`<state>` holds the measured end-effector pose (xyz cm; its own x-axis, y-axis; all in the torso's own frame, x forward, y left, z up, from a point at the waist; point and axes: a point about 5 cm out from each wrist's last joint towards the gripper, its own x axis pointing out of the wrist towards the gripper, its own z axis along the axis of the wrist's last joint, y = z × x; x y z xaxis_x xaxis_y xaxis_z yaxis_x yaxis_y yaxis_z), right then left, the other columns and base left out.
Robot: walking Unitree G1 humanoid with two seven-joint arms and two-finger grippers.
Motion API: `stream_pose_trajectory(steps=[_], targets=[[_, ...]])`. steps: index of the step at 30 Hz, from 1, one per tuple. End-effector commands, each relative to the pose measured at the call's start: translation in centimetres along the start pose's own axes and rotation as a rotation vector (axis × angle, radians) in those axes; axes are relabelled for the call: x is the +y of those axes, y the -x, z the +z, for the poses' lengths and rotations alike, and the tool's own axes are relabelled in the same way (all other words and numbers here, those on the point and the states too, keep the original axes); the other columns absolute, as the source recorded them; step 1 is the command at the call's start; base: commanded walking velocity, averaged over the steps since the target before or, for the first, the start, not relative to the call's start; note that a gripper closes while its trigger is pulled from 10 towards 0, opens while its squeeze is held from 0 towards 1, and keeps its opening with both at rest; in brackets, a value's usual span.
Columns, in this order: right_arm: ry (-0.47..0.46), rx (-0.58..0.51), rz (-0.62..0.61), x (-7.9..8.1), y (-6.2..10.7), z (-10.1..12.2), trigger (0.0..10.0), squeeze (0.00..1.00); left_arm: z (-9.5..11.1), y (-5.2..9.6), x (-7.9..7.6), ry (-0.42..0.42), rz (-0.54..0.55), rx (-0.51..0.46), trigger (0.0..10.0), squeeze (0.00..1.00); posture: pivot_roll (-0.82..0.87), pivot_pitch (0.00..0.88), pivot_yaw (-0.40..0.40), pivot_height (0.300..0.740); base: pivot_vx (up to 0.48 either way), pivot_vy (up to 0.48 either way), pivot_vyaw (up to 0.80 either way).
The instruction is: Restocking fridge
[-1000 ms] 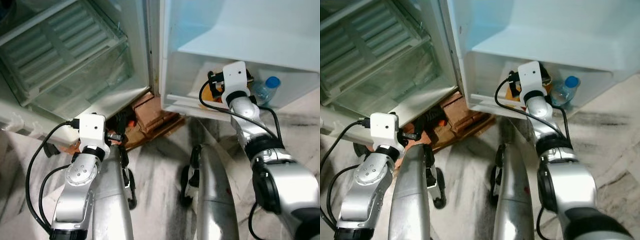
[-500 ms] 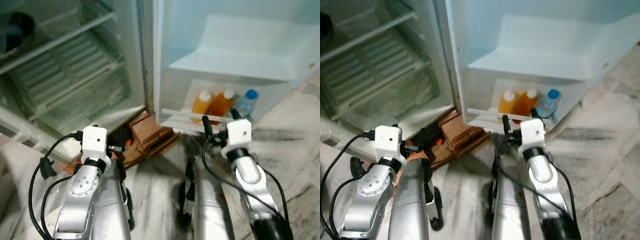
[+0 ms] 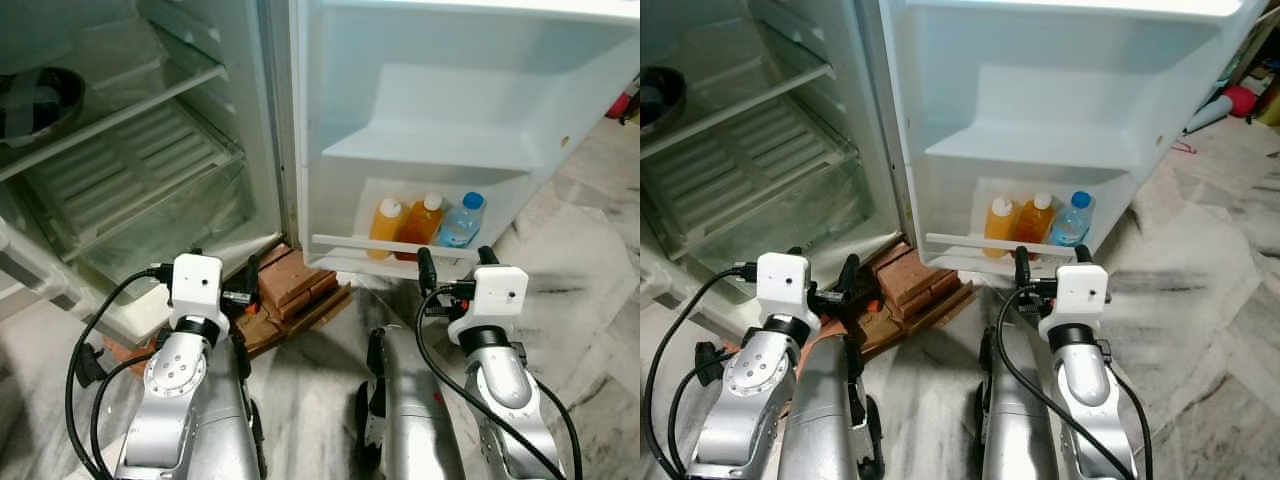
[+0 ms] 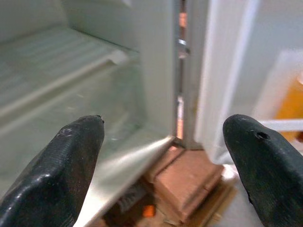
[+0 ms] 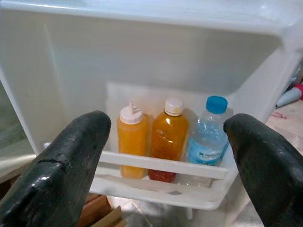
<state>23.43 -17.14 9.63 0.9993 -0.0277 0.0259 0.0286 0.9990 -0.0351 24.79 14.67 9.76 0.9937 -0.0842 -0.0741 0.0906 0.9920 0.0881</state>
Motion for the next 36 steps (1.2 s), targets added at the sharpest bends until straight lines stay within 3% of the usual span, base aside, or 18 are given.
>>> stream_pose_trajectory(steps=[1,13,27,31,36], targets=[[-0.003,-0.008,-0.018,-0.4,0.0,0.5,10.0,0.00,-0.3,0.0,0.0,-0.010,0.016,0.007,10.0,0.00,0.01,0.109,0.007,0.651,0.000,0.000,0.00],[0.028,-0.040,0.001,-0.7,-1.4,1.8,10.0,0.00,-0.2,-0.6,-0.2,0.005,0.024,0.008,10.0,0.00,0.00,0.111,0.004,0.738,0.000,0.000,0.00],[-0.009,0.067,-0.001,-0.7,-0.5,-0.2,10.0,0.00,-0.9,-0.6,-0.3,-0.024,0.043,0.042,10.0,0.00,0.01,0.118,0.007,0.740,0.000,0.000,0.00],[-0.003,0.161,-0.002,-0.9,0.3,-1.8,10.0,0.00,-1.2,-0.6,-0.3,-0.020,0.043,0.057,10.0,0.00,0.00,0.121,0.006,0.740,-0.293,0.000,0.00],[-0.030,0.173,-0.019,-1.2,0.1,-2.0,10.0,0.00,-1.1,-0.7,-0.4,-0.019,0.044,0.057,10.0,0.00,0.00,0.121,0.006,0.740,-0.380,0.000,0.00]])
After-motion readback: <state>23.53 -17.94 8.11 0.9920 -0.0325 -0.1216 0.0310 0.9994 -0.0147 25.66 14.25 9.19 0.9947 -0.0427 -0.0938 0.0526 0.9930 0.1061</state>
